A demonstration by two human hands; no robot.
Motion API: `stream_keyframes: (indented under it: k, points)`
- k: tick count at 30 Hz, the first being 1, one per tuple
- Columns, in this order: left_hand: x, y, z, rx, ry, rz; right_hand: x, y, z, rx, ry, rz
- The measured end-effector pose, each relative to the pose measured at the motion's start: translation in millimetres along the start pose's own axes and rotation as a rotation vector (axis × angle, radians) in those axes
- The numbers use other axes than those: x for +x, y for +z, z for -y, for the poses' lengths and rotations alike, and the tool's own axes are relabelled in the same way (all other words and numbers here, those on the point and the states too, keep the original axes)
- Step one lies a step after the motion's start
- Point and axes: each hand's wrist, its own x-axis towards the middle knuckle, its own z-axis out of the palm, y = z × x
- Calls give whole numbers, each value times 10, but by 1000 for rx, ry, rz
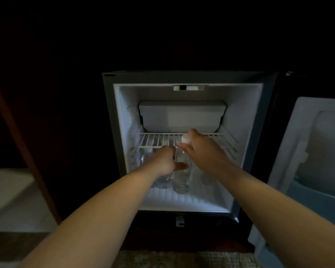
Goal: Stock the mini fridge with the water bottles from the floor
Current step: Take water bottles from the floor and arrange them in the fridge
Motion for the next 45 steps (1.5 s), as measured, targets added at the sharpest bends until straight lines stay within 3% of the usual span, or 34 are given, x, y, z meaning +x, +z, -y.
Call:
stream_keyframes:
  k: [6, 13, 21, 28, 34, 45]
  points:
    - [161, 533, 182, -209, -72, -53, -15, 466, -324, -76, 139, 22]
    - [223, 889, 439, -542, -115, 7, 17, 929, -477, 117, 366, -31]
    - [284, 1074, 596, -638, -116, 15, 25, 1276, -538, 217, 425, -85]
    - [277, 1137, 736, -623, -196, 39, -191, 1440, -574, 337, 294, 109]
    - [323, 1212, 678, -774, -333, 27, -230, 1584, -622, 286, 442, 116]
    - [505, 1270, 621, -997, -286, -3, -37, 1753, -593, 371, 681, -37]
